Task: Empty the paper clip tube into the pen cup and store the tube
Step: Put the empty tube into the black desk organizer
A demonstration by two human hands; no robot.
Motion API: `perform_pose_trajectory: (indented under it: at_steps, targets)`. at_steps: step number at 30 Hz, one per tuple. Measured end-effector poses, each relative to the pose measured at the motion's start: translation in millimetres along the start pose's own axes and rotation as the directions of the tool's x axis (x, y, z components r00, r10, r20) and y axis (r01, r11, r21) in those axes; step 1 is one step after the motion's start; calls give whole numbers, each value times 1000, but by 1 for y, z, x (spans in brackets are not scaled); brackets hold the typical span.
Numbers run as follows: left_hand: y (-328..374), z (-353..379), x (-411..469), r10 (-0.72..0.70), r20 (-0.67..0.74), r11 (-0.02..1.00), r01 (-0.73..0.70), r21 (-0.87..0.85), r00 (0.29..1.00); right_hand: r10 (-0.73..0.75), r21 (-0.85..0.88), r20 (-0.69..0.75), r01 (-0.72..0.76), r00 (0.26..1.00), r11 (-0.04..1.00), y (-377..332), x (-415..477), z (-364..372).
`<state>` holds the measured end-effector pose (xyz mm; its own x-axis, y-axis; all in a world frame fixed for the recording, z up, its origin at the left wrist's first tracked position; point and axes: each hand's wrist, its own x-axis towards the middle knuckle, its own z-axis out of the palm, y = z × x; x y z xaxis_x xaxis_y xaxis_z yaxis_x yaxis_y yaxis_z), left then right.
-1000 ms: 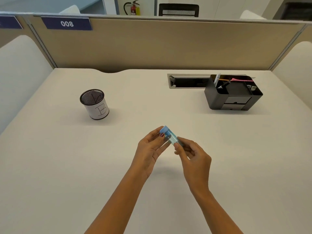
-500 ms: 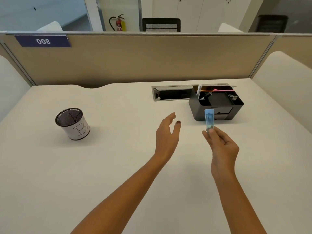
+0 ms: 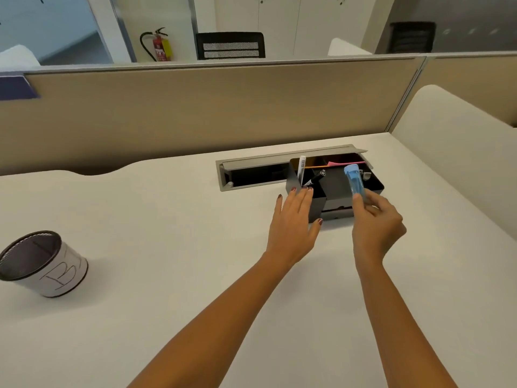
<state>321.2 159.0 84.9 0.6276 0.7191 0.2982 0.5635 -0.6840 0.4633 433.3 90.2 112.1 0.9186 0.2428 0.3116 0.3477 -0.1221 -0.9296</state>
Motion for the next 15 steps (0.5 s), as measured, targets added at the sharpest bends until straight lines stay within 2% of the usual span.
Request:
perform_pose_trajectory:
  at_steps: [4, 15]
  targets:
    - [-5, 18, 7, 39, 11, 997, -39, 65, 999, -104, -67, -2, 104, 995, 992, 13, 28, 15]
    - [-1, 33, 4, -24, -38, 999, 23, -29, 999, -201, -273, 74, 214, 977, 938, 41, 63, 39]
